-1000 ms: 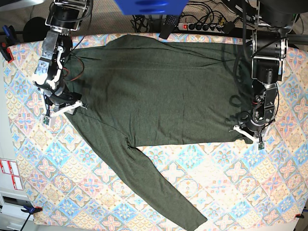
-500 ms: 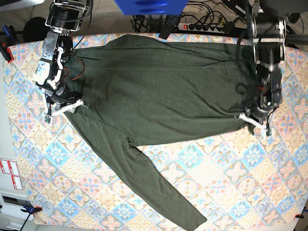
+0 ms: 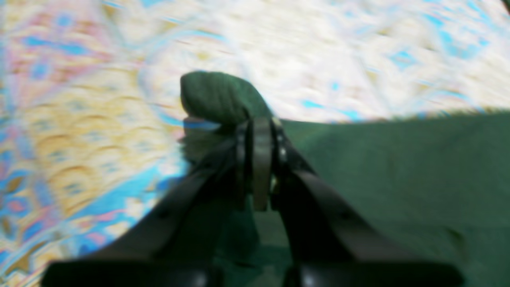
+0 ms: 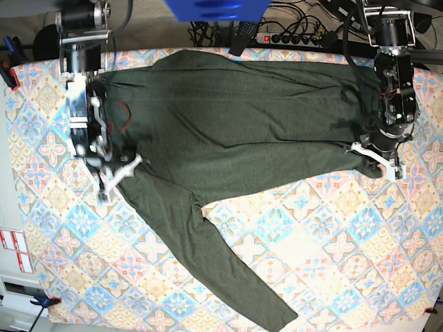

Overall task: Fold the T-shirt properly
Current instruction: 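Lift the side edges and fold them toward the shoulder line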

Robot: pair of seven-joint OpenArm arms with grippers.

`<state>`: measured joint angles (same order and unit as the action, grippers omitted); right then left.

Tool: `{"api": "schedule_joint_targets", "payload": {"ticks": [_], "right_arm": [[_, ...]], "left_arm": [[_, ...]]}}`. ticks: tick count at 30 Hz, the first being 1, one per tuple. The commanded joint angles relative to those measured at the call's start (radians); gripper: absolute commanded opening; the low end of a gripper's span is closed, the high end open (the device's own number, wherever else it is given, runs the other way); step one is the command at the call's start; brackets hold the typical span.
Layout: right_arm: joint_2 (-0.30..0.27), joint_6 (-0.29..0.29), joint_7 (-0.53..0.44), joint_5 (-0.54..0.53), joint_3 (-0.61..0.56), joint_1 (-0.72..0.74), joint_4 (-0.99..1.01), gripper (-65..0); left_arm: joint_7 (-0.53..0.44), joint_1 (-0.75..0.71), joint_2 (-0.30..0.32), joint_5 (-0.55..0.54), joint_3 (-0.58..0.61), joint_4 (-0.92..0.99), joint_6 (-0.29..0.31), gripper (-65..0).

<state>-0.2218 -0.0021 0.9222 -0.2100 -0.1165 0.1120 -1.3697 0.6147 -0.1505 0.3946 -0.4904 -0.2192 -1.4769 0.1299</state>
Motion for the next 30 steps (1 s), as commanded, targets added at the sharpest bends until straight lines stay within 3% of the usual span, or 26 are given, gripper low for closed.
{"api": "schedule_joint_targets", "payload": {"ticks": [1,8,11,15,17,30], "right_arm": [[-0.021,0.004,-0.018,0.030,-0.013,0.027,0.009,-39.1],[-0.024,0.003,-0.081,0.157,-0.099,0.110,0.126,-39.1],[-0.024,-0.005,-0.110,0.165,-0.102,0.148,0.194,-39.1],[-0.057,-0.126,-0.160,0.165,-0.102,0.179,0.263,-39.1],[-0.061,-0.155,-0.193,0.165,-0.102,0.182,0.290,-39.1],[-0.061,-0.158,-0.288,0.166,-0.104,0.239,0.438,-39.6]], "left_arm": [[-0.023,-0.011,0.020,-0.012,-0.012,-0.041,-0.005,-65.0],[-0.023,-0.087,0.016,-0.027,-0.012,-0.098,-0.006,-65.0],[-0.026,-0.103,0.016,-0.040,-0.012,-0.101,-0.006,-65.0],[-0.026,-0.123,0.016,-0.069,-0.012,-0.106,-0.006,-65.0],[-0.025,-0.125,0.016,-0.075,-0.012,-0.106,-0.006,-65.0],[-0.023,-0.153,0.014,-0.073,-0.012,-0.166,-0.009,-65.0]]}}
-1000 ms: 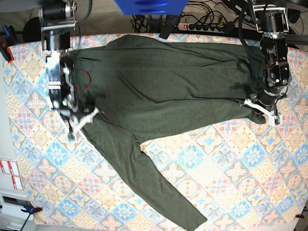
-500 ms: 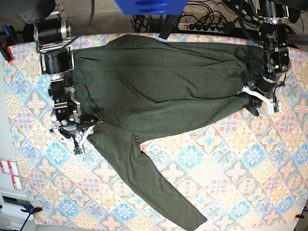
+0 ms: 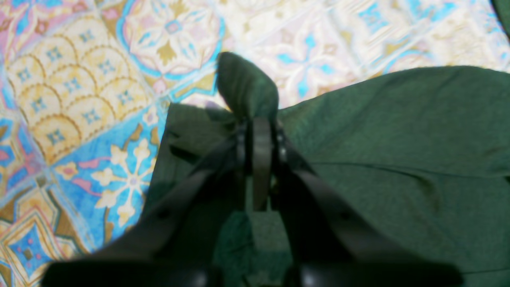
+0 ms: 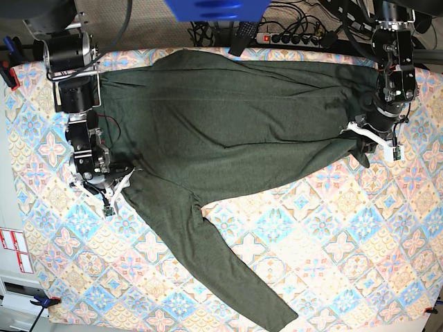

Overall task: Fold the T-shirt properly
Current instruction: 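Lift the side edges and fold them toward the shoulder line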

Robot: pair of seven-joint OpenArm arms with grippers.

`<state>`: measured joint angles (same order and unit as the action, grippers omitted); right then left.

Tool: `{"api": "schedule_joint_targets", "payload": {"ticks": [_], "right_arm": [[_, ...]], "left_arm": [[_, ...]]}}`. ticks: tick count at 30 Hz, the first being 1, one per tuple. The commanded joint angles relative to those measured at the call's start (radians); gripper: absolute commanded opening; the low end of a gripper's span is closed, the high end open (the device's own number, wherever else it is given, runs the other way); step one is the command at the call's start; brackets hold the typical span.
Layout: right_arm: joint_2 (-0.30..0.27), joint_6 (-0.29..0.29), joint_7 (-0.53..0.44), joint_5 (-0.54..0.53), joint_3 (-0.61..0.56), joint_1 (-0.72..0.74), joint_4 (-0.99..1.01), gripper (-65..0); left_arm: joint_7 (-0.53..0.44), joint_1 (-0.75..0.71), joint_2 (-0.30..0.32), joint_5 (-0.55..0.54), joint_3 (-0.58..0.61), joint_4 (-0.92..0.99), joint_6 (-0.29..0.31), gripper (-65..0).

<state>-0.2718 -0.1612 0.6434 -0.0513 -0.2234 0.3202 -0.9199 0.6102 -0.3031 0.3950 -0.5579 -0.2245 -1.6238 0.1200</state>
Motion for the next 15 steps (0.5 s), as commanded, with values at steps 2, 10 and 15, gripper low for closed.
{"api": "schedule_joint_targets", "payload": {"ticks": [2,10,15], "right_arm": [[-0.011,-0.001,-0.015,0.005,0.003,0.030,0.006,-40.1],[-0.010,-0.160,-0.015,0.003,0.012,0.026,0.022,-59.0],[-0.011,-0.160,-0.015,0.003,0.014,0.023,0.012,-64.6]], "left_arm": [[-0.019,-0.005,0.014,-0.006,-0.006,-0.034,0.000,-65.0],[-0.019,-0.008,0.014,-0.006,-0.006,-0.036,0.000,-65.0],[-0.019,-0.008,0.014,-0.008,-0.006,-0.039,0.000,-65.0]]}}
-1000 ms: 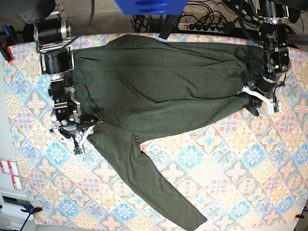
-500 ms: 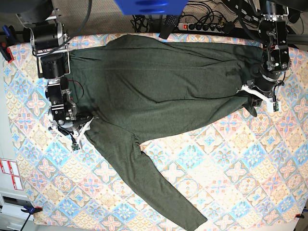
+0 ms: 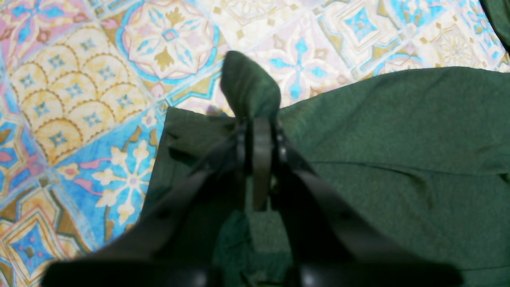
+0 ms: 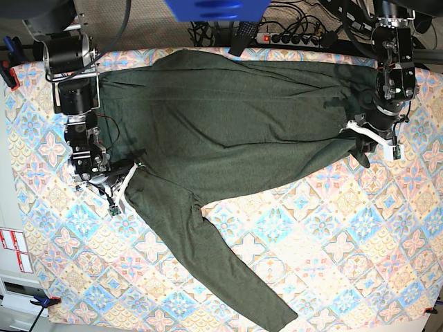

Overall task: Fold the T-shirt properly
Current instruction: 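Lift the side edges and fold them toward the shoulder line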

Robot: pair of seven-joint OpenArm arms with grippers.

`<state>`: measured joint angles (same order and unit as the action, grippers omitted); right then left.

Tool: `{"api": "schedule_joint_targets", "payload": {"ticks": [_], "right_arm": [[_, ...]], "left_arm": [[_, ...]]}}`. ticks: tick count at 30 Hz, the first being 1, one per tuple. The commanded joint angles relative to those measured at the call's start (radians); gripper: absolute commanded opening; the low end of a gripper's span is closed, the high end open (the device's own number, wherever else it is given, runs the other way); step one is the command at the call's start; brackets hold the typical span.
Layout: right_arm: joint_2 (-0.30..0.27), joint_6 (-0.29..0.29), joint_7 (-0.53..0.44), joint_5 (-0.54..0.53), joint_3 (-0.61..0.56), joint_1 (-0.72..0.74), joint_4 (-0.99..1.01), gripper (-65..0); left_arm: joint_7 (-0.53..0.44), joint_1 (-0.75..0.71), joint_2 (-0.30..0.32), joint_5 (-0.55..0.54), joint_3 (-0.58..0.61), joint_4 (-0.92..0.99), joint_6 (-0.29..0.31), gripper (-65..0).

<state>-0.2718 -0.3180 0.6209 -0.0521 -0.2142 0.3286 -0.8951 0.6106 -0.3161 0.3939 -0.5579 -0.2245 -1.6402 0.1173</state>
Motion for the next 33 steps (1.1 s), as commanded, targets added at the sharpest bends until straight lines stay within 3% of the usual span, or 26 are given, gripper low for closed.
{"api": "schedule_joint_targets", "payload": {"ticks": [1,9,20,25,30,33], "right_arm": [[-0.011,-0.003,0.007,0.004,0.005,0.013,-0.028,-64.8],[-0.011,-0.007,0.069,0.002,0.166,-0.108,-0.281,-64.9],[-0.013,-0.007,0.104,0.001,0.183,-0.343,-0.599,-64.9],[-0.013,-0.010,0.104,0.001,0.261,-0.452,-0.715,-64.9],[-0.011,-0.115,0.104,0.001,0.336,-0.535,-0.803,-64.9],[-0.011,-0.123,0.104,0.001,0.381,-0.578,-0.843,-64.9]], "left_arm": [[-0.019,0.005,0.015,-0.008,-0.006,-0.024,0.003,-65.0],[-0.019,-0.018,0.015,-0.004,-0.006,-0.091,0.003,-65.0],[-0.024,-0.074,0.024,0.000,-0.031,-0.121,0.005,-65.0],[-0.019,-0.114,0.037,0.002,-0.079,-0.170,0.006,-65.0],[-0.021,-0.143,0.066,0.002,-0.088,-0.182,0.006,-65.0],[-0.021,-0.143,0.069,0.003,-0.088,-0.179,0.006,-65.0]]}}
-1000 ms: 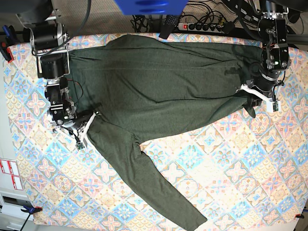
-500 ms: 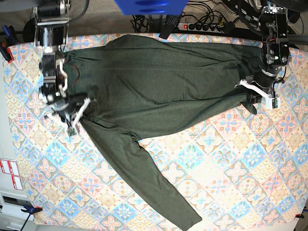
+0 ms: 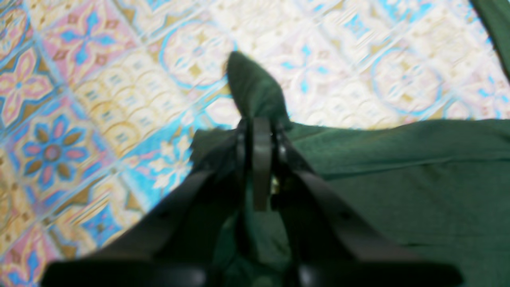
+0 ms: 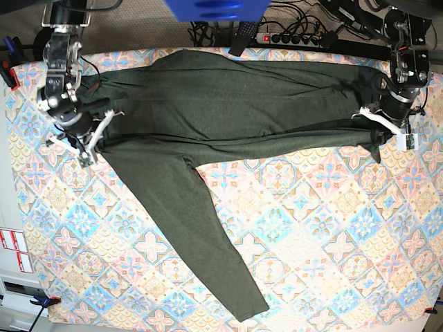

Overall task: Fold the T-shirt properly
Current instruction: 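Lift the side edges and fold them toward the shoulder line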

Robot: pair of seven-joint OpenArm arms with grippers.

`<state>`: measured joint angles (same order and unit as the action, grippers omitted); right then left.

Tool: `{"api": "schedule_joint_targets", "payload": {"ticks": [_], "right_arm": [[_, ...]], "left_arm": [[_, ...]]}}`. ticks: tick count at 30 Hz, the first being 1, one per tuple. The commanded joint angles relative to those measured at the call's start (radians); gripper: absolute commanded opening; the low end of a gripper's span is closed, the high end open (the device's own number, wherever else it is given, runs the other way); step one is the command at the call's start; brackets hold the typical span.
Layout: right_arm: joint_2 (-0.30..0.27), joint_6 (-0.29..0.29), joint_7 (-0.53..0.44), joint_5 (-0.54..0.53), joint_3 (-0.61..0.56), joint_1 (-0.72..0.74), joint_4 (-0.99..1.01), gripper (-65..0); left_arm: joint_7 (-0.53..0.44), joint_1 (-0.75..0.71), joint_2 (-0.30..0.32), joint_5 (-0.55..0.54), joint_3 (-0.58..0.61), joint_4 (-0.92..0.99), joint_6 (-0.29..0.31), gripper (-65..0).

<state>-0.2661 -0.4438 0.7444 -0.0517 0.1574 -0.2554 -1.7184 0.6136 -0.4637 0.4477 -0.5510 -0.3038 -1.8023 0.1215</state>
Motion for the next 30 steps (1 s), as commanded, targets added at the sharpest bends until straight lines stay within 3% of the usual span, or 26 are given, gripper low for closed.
{"api": "schedule_joint_targets", "payload": {"ticks": [1,9,30], "right_arm": [[-0.017,0.001,-0.019,0.000,0.017,-0.011,-0.030,-64.9],[-0.017,0.001,-0.019,0.000,0.021,-0.107,-0.104,-64.9],[-0.017,0.001,-0.024,0.002,0.089,-0.226,-0.131,-65.0]], "left_arm": [[-0.022,0.004,0.021,-0.004,-0.008,-0.015,0.002,-65.0],[-0.022,-0.028,0.047,-0.002,-0.010,-0.015,0.002,-65.0],[-0.022,-0.100,0.047,0.030,-0.056,0.006,0.002,-65.0]]}}
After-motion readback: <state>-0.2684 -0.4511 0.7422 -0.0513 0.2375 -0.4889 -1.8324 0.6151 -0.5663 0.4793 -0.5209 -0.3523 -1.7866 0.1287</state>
